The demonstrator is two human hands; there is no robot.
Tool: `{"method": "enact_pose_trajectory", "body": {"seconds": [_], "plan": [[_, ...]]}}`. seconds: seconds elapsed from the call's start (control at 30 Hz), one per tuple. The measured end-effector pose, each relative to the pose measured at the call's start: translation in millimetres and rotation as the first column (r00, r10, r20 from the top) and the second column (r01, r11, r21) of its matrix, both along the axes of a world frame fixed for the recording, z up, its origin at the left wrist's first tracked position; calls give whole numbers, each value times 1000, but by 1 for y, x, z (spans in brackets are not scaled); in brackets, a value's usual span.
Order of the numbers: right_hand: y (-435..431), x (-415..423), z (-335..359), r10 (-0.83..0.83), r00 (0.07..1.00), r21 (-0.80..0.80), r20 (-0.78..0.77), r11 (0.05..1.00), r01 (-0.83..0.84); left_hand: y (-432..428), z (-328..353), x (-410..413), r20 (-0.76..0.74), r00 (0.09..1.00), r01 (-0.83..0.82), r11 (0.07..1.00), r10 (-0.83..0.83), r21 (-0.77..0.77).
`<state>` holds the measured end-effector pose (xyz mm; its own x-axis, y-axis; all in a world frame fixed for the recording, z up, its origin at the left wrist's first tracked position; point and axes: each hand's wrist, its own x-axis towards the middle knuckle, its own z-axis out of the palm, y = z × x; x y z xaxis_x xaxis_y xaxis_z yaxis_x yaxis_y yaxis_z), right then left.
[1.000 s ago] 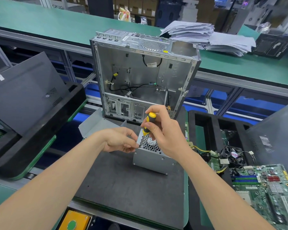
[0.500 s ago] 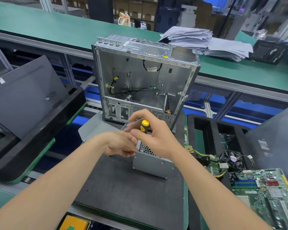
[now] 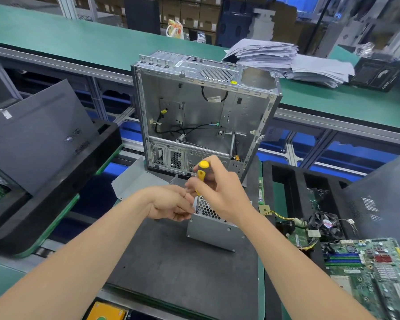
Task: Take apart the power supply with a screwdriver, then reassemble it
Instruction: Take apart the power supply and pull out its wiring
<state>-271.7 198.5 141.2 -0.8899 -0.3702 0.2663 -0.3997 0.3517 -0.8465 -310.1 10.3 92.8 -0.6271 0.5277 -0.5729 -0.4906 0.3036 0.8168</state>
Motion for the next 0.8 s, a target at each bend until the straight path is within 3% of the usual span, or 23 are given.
{"method": "enact_pose_trajectory", "body": {"seconds": [0.1,0.23,0.3,0.47,0.6,0.8], "plan": [[3,-3,1,-173,982,73,-73,981,178,1,2,0,11,1000,-18,1000,19,-21],[-1,-5,1,-200,977,103,-77,973,207,0,4,0,-1,1000,-22,999,21,-29],[-4,-4,1,-151,988,94,-5,984,151,-1,4,0,-9,1000,7,1000,-7,-21],[4,0,9,142,976,-107,167,986,-125,1,4,0,-50,996,69,998,-69,-5],[8,0,8,194,967,51,168,977,-205,1,6,3,-71,990,120,993,-119,6],[6,2,4,-119,992,-18,-46,993,118,-1,2,0,-24,999,48,999,-49,-19]]}}
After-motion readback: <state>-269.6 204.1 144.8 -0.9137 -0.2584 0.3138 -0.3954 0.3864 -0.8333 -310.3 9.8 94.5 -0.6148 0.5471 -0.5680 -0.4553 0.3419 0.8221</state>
